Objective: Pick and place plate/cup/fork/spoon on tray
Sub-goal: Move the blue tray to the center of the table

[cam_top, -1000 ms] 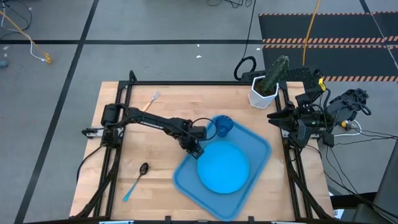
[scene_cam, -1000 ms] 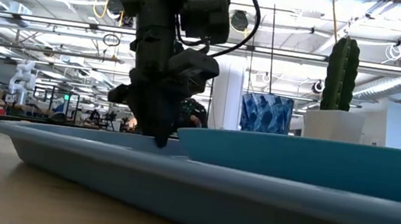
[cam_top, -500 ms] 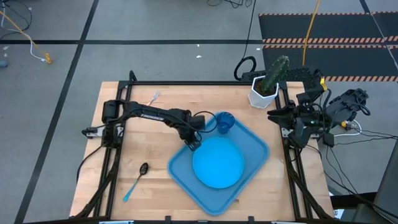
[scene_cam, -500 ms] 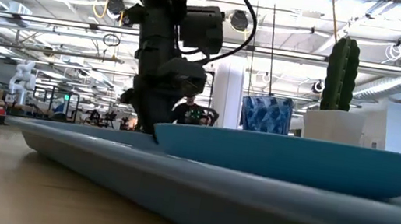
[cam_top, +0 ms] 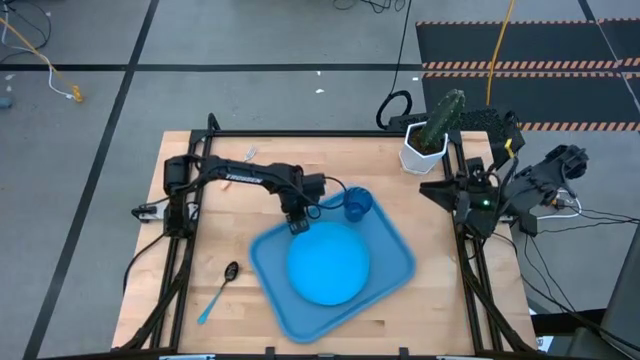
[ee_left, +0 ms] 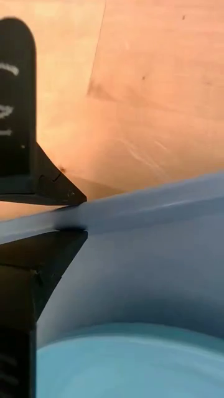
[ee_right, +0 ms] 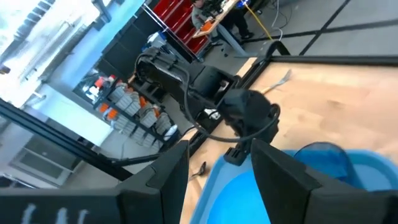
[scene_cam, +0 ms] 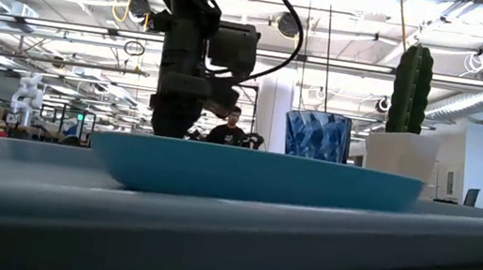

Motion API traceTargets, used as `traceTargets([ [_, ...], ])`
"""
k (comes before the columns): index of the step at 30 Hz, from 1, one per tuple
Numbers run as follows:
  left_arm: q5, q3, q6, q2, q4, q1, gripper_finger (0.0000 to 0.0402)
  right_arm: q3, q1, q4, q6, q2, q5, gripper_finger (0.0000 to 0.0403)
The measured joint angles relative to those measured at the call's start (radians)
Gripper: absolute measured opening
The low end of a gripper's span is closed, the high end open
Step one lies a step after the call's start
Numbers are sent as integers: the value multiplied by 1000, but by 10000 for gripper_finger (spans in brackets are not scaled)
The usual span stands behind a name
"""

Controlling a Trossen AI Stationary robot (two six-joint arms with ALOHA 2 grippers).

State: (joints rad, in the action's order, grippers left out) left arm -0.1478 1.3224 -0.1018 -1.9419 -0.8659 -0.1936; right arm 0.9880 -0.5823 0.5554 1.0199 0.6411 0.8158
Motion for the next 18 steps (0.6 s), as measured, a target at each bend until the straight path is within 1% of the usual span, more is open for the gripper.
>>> traceTargets([
  [9, 18, 1, 127, 0, -3, -55, 70, -136, 0, -203, 93, 7, 0, 167],
  [14, 41, 1, 206, 0, -3, -88, 70, -189, 0, -363, 64, 7, -1, 167],
  [18, 49, 1, 255, 0, -3, -108, 70, -190, 0, -394, 49, 6, 2, 167],
])
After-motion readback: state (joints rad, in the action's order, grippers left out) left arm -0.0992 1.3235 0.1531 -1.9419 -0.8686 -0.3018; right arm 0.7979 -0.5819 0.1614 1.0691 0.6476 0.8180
